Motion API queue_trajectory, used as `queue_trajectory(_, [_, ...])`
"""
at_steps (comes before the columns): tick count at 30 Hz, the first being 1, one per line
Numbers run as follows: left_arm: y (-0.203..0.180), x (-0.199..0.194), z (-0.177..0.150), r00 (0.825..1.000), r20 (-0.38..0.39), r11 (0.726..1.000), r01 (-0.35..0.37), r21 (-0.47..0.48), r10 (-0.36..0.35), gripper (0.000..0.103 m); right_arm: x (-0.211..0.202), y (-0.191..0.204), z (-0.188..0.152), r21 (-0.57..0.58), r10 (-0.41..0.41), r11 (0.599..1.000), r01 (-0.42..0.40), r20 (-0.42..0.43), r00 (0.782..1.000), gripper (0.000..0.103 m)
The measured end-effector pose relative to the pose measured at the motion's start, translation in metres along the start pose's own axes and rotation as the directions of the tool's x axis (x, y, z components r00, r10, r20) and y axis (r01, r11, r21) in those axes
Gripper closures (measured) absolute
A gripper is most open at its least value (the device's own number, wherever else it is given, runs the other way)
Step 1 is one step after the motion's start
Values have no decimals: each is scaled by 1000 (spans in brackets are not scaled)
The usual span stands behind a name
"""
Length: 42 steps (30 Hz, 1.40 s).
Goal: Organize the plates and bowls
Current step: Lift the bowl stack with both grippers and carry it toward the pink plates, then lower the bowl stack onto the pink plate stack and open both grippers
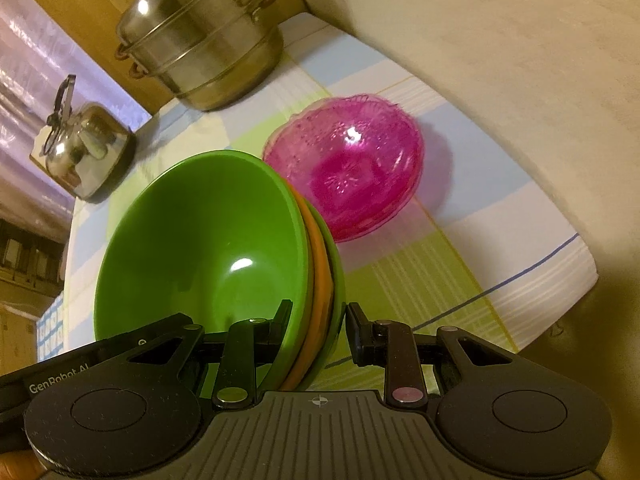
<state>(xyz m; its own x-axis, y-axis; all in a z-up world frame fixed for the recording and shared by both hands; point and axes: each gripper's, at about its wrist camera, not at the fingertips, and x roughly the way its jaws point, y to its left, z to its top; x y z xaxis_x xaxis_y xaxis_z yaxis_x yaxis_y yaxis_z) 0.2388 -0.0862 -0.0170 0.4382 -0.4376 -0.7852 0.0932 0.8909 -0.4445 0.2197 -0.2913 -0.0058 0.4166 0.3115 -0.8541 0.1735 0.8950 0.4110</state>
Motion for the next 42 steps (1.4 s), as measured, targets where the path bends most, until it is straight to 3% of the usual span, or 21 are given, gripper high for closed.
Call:
queue_trajectory(14, [-25,21,39,1000,8,1000,16,21,-16,71,-7,-12,40,-12,-8,1000,9,50,999,75])
queue_trajectory(28, [-29,73,98,1000,0,999,-7,41,7,71,28,-33,103,36,-2,999,0,55,999,75])
queue_trajectory(42, [-17,119,105,999,-39,999,-29,22,30,71,71,-56,117,91,-9,996,8,5,1000,75])
